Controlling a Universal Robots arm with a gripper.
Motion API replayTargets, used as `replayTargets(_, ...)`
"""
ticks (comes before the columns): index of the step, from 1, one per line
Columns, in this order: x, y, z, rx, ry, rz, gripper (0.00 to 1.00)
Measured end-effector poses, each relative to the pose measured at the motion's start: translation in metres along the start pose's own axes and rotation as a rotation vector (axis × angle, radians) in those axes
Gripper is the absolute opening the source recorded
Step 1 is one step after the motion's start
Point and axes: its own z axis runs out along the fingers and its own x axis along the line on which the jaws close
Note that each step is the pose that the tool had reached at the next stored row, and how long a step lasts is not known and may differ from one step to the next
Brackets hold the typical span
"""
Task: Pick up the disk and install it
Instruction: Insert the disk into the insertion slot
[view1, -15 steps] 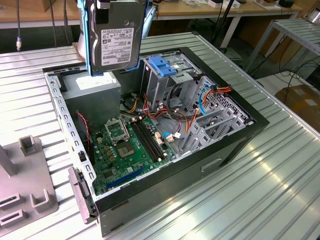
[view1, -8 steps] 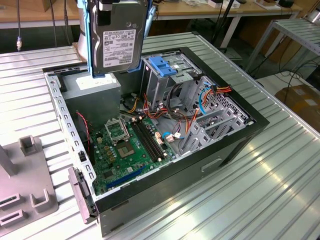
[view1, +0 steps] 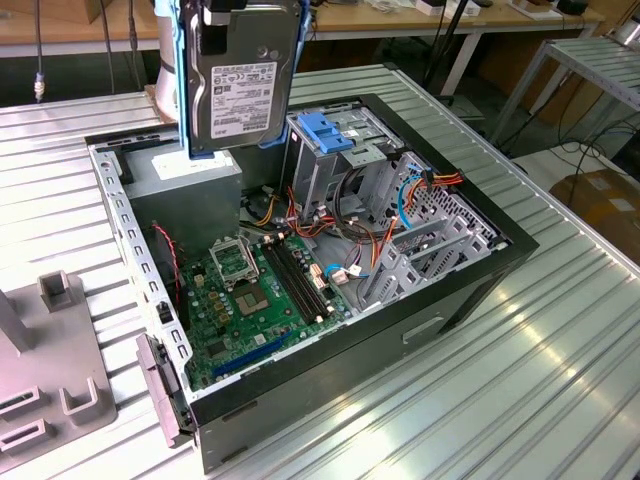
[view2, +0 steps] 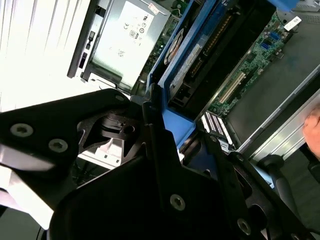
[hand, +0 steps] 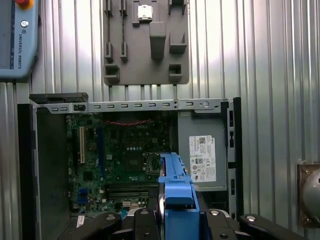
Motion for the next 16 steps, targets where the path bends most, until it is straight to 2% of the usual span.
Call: replayTargets(16,0.0111,-0.0031,0.0001,0.0,0.0,0.0,0.37)
